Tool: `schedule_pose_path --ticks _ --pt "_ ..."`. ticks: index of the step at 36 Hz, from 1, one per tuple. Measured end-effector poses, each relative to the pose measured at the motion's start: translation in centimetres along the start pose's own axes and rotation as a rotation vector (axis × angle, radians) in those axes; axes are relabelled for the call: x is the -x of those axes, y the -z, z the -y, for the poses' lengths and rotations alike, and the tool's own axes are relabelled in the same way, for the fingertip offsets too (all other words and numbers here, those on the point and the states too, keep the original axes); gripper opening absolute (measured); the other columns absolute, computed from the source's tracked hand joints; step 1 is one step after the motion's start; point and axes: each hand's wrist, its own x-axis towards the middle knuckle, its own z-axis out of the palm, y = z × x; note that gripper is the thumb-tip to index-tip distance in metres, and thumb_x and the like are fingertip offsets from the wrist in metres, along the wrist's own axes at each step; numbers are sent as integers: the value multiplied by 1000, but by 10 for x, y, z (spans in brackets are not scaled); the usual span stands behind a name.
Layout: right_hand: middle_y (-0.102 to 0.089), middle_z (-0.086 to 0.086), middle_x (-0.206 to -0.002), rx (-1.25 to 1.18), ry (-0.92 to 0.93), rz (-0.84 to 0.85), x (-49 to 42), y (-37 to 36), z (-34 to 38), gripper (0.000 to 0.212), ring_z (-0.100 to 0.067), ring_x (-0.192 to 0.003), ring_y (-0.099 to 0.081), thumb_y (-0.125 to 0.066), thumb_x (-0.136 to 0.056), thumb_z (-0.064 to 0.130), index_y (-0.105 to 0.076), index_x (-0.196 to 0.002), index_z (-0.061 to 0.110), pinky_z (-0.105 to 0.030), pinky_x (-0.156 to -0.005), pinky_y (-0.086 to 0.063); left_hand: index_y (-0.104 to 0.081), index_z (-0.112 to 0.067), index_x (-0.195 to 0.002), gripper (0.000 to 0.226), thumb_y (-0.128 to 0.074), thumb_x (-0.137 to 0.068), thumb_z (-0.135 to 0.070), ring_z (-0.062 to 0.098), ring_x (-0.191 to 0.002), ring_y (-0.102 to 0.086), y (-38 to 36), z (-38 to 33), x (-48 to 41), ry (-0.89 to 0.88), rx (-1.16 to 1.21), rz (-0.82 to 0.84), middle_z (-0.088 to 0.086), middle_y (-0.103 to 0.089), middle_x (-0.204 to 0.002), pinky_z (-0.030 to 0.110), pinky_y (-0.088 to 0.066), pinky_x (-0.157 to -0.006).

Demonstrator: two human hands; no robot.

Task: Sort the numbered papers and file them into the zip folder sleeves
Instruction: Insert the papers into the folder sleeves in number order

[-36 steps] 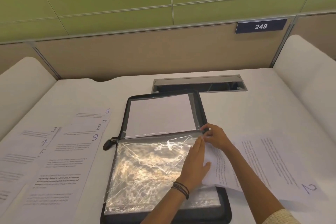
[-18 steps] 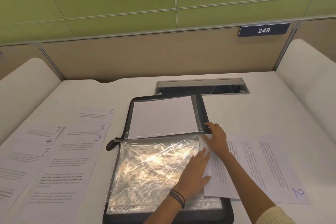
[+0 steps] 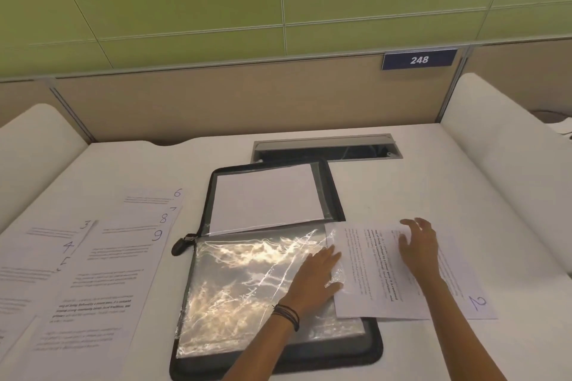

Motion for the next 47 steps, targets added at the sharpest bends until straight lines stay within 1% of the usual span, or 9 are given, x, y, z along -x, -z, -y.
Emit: schedule_pose_path --ticks 3,8,15,21,24,27,32,39,47 --pt "-42 -27 -135 122 -103 -18 9 8 -14 31 -45 -121 -42 -61 -85 4 -60 -116 3 -56 -106 -24 -16 -22 -151 62 -46 -98 -37 13 -146 -2 3 3 4 10 10 -33 -5 -4 -158 27 4 -116" --pt "-32 -23 -143 210 -296 48 18 15 -29 34 -37 -135 -26 -56 -89 15 -56 -123 10 -54 -111 -5 -20 -23 -150 58 -44 -99 -37 12 -146 -6 19 21 15 44 18 -107 -6 -9 -158 28 0 -117" --pt "-33 -21 -142 195 -383 29 26 23 -41 48 -36 -132 -29 -58 -88 33 -47 -129 11 -54 -111 -13 -38 -16 -142 44 -45 -100 -25 14 -139 -29 52 71 43 179 18 -293 -1 -34 -149 29 -21 -116" --pt "-39 -29 -135 126 -434 -67 24 29 -39 55 -45 -125 -36 -56 -90 33 -43 -132 1 -54 -106 -25 -57 -14 -120 29 -49 -97 -30 25 -124 -49 76 139 76 403 91 -446 7 -51 -135 43 -41 -104" --pt "-42 -34 -128 124 -448 -75 23 33 -37 54 -49 -117 -41 -59 -89 29 -44 -130 -4 -54 -100 -33 -54 -7 -122 30 -52 -95 -18 27 -115 -54 89 157 95 517 133 -497 10 -56 -124 34 -44 -96" --pt "-42 -33 -128 101 -444 -45 22 35 -31 54 -48 -118 -40 -57 -90 28 -42 -132 -3 -53 -99 -33 -43 -3 -134 42 -52 -95 -16 32 -116 -54 89 171 111 654 156 -425 17 -53 -128 37 -43 -97" --pt "-42 -33 -129 86 -422 1 24 33 -22 53 -47 -119 -40 -56 -91 28 -42 -133 -1 -53 -98 -34 -36 -6 -140 45 -38 -101 -28 34 -132 -39 87 178 125 727 99 -176 20 -26 -152 41 -29 -110" --pt "-38 -27 -138 -16 -401 133 29 34 -1 49 -44 -127 -34 -48 -95 29 -43 -136 2 -51 -104 -29 -38 -8 -140 42 -37 -102 -25 31 -123 -49 101 175 124 678 123 -124 17 -49 -135 37 -34 -105" --pt "-39 -20 -145 -242 -355 311 29 34 20 50 -35 -134 -35 -44 -98 28 -41 -138 -1 -41 -111 -24 -38 -9 -140 42 -38 -101 -24 24 -104 -58 108 174 125 669 77 -109 13 -61 -115 30 -41 -93"
